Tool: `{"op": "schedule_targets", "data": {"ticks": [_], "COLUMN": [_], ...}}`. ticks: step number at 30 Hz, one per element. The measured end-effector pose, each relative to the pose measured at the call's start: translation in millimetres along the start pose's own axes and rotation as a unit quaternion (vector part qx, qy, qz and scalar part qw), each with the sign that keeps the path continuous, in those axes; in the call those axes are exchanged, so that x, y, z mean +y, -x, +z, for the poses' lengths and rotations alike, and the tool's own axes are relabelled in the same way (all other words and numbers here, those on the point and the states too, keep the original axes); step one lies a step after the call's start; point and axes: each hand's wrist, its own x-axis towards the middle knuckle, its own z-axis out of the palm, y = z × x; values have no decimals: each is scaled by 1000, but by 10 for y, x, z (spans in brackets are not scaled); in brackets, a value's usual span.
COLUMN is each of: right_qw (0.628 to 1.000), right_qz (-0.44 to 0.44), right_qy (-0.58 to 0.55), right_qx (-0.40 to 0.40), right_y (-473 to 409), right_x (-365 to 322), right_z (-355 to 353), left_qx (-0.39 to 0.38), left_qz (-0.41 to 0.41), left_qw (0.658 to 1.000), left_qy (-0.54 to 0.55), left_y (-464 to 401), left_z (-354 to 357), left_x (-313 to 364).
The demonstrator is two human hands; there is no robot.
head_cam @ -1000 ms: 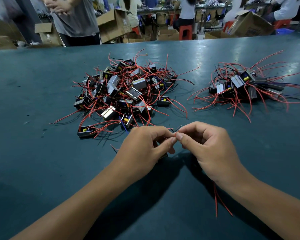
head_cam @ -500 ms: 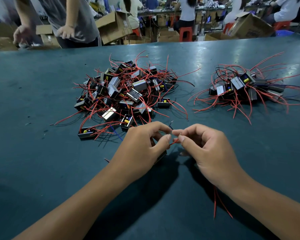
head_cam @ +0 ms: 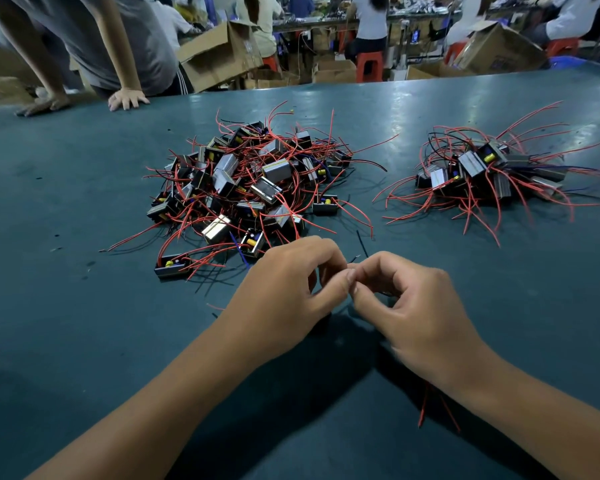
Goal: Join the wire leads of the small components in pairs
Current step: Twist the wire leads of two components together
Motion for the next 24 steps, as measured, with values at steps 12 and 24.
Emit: {"op": "schedule_targets", "data": {"ticks": [12, 24], "right_qw": [999, 992], "right_qz": [-31, -70], "right_qy": [35, 107], "right_qx": [13, 15], "right_y": [33, 37], "right_x": [-71, -91], "right_z": [-17, -4], "left_qx": [-54, -42], "left_qz": [-75, -239], "left_qw": [992, 936], "left_qy": [82, 254], "left_y": [0, 1], "left_z": [-70, -59], "left_x": [60, 129]}}
